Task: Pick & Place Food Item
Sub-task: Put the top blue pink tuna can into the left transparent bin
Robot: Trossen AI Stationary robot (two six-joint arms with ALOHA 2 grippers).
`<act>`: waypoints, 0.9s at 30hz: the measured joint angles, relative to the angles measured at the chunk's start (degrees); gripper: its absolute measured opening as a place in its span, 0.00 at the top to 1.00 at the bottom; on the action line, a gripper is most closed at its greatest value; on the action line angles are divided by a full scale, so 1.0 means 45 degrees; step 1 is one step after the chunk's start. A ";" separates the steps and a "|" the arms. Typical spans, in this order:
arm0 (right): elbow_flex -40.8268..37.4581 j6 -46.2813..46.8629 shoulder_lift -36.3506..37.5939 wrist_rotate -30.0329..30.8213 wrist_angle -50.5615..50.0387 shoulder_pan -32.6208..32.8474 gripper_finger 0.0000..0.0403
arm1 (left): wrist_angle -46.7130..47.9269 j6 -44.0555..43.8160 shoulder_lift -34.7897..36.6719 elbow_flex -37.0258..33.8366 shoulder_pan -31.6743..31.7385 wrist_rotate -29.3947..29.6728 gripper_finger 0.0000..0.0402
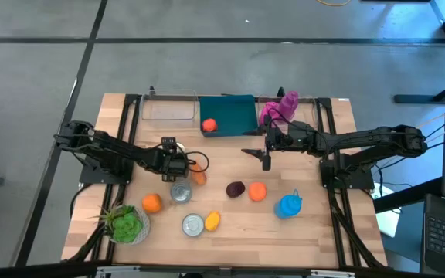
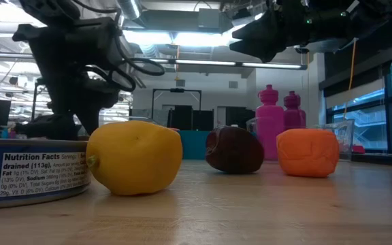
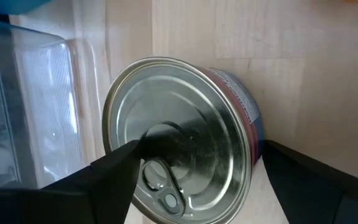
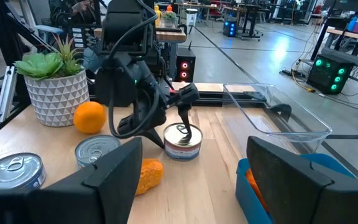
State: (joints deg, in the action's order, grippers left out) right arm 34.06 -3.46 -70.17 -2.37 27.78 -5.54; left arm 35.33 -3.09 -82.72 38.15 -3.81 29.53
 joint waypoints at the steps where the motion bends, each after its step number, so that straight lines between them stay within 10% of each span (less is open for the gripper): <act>1: 0.0000 0.0000 0.0000 0.0000 -0.0002 0.0000 0.28 | 0.0000 0.0005 0.0000 0.0000 0.0039 -0.0038 0.22; 27: 0.0000 -0.0010 0.0000 0.0000 -0.0090 0.0000 0.28 | 0.0079 -0.0068 -0.0010 -0.0024 0.0145 -0.0654 0.65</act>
State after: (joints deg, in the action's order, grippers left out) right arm 34.06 -3.51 -70.17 -2.37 27.38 -5.54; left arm 35.69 -3.40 -82.76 38.04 -3.16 26.59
